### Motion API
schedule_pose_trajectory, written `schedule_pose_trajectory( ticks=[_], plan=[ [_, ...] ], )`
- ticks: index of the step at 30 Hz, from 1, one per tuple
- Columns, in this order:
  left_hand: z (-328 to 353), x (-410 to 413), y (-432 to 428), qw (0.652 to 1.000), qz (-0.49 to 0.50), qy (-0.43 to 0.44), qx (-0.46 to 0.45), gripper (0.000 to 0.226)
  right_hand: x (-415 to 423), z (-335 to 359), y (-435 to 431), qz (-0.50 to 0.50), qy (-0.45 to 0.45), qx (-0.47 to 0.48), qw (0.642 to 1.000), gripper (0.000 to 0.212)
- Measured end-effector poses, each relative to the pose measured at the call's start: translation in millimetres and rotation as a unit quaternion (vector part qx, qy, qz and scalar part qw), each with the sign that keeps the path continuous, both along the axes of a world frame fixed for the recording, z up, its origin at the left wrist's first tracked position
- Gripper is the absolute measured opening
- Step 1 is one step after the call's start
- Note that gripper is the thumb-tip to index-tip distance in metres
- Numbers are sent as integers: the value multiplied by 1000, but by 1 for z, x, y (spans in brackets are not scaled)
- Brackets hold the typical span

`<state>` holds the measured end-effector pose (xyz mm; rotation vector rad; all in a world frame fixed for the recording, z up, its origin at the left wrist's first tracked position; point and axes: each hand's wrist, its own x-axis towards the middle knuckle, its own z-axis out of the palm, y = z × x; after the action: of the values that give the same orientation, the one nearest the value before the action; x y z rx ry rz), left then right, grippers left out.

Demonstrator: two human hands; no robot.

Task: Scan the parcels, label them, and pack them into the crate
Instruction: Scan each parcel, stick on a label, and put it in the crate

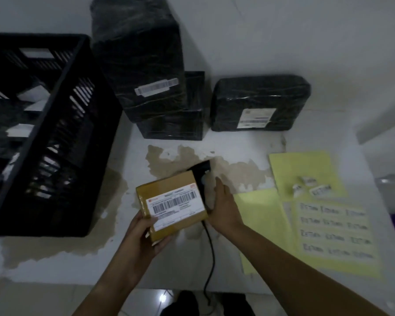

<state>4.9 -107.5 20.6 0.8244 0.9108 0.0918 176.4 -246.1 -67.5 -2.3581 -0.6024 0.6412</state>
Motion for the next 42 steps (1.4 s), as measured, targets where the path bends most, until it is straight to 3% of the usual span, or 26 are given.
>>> schedule_pose_trajectory(
  ticks=[5, 13, 24, 29, 34, 39, 42],
  plan=[
    [-2, 16, -39, 1000, 1, 11, -17, 48, 27, 19, -105, -63, -7, 64, 996, 63],
    [7, 61, -126, 998, 21, 14, -56, 36, 118, 25, -241, -161, -27, 21, 986, 38],
    [20, 102, -175, 997, 55, 27, -40, 37, 162, 1, -238, -63, -35, -28, 997, 19],
    [27, 110, -182, 997, 74, 12, -24, 53, 164, -3, -224, -59, -36, -66, 995, 29],
    [28, 112, -184, 997, 71, 12, -9, 41, 167, -11, -222, -47, -39, -68, 996, 11],
    [26, 112, -185, 998, 62, 5, -6, 50, 163, 4, -224, -92, -30, -34, 995, 19],
    [27, 113, -188, 998, 56, -5, 0, 44, 161, 18, -229, -106, 23, 13, 994, 19]
  ],
)
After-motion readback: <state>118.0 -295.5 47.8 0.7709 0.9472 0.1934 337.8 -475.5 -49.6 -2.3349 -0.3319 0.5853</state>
